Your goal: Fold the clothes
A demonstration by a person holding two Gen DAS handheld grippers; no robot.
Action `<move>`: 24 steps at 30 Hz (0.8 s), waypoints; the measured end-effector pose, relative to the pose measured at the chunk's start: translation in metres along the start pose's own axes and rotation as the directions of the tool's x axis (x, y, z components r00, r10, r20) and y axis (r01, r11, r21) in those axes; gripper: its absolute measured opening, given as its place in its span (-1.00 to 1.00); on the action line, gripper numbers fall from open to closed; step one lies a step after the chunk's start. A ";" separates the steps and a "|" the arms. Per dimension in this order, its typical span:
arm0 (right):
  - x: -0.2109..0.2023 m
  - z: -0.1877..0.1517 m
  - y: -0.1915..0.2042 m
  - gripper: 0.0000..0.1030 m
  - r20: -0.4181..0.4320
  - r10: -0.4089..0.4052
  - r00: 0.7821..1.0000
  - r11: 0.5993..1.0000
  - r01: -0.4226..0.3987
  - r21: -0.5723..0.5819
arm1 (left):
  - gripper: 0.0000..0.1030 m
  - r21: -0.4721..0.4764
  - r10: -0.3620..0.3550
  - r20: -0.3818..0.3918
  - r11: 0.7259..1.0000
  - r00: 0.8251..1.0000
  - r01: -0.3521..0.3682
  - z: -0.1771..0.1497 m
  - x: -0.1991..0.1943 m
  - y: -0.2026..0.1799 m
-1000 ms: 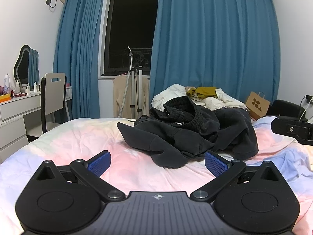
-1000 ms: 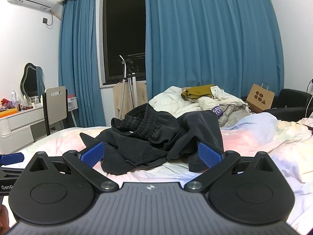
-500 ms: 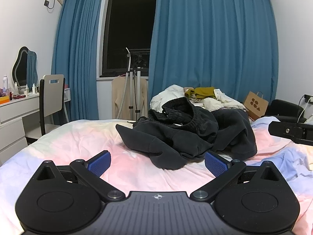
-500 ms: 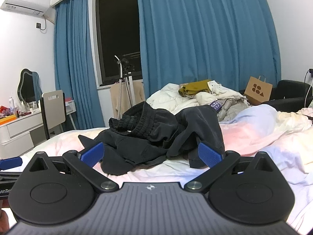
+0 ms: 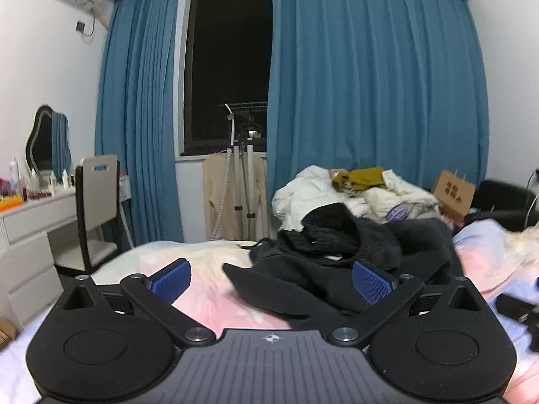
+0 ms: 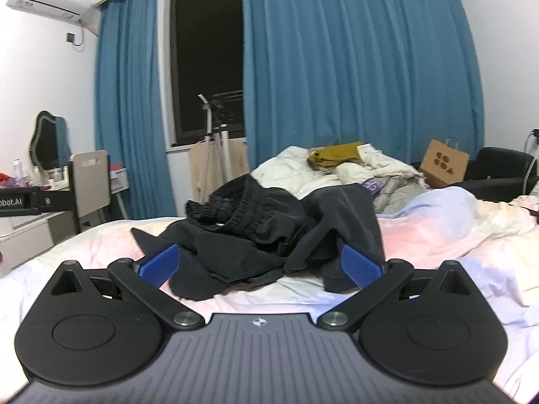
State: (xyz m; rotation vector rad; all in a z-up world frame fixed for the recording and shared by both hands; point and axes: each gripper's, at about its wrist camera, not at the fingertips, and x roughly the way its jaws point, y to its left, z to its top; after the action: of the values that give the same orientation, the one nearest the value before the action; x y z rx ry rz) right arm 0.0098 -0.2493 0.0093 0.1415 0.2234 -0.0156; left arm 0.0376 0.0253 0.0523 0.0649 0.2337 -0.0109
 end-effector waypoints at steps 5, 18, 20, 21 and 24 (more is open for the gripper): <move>0.031 0.005 -0.004 1.00 -0.015 0.018 1.000 1.000 -0.017 0.017 | 1.00 -0.085 -0.021 -0.054 0.996 0.998 0.017 -0.018 0.023 0.020; 0.262 0.077 0.033 0.72 -0.079 -0.003 0.997 0.995 -0.005 -0.095 | 1.00 -0.105 0.012 -0.081 0.994 0.997 -0.020 -0.045 0.079 0.074; 0.305 0.083 0.038 0.65 -0.103 -0.052 0.993 0.992 0.039 -0.122 | 1.00 -0.108 0.007 -0.096 0.994 0.995 -0.018 -0.052 0.091 0.078; 0.327 0.086 0.040 0.63 -0.114 -0.077 0.990 0.989 0.061 -0.135 | 1.00 -0.108 -0.003 -0.104 0.994 0.995 -0.008 -0.055 0.095 0.079; 0.379 0.086 0.040 0.42 -0.157 -0.170 0.973 0.975 0.143 -0.171 | 1.00 -0.115 -0.032 -0.115 0.993 0.993 0.018 -0.066 0.107 0.083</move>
State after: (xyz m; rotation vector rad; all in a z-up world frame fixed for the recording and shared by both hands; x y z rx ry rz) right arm 0.3997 -0.2218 0.0138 -0.0341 0.4061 -0.1437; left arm 0.1275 0.1120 -0.0317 -0.0516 0.3521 -0.0189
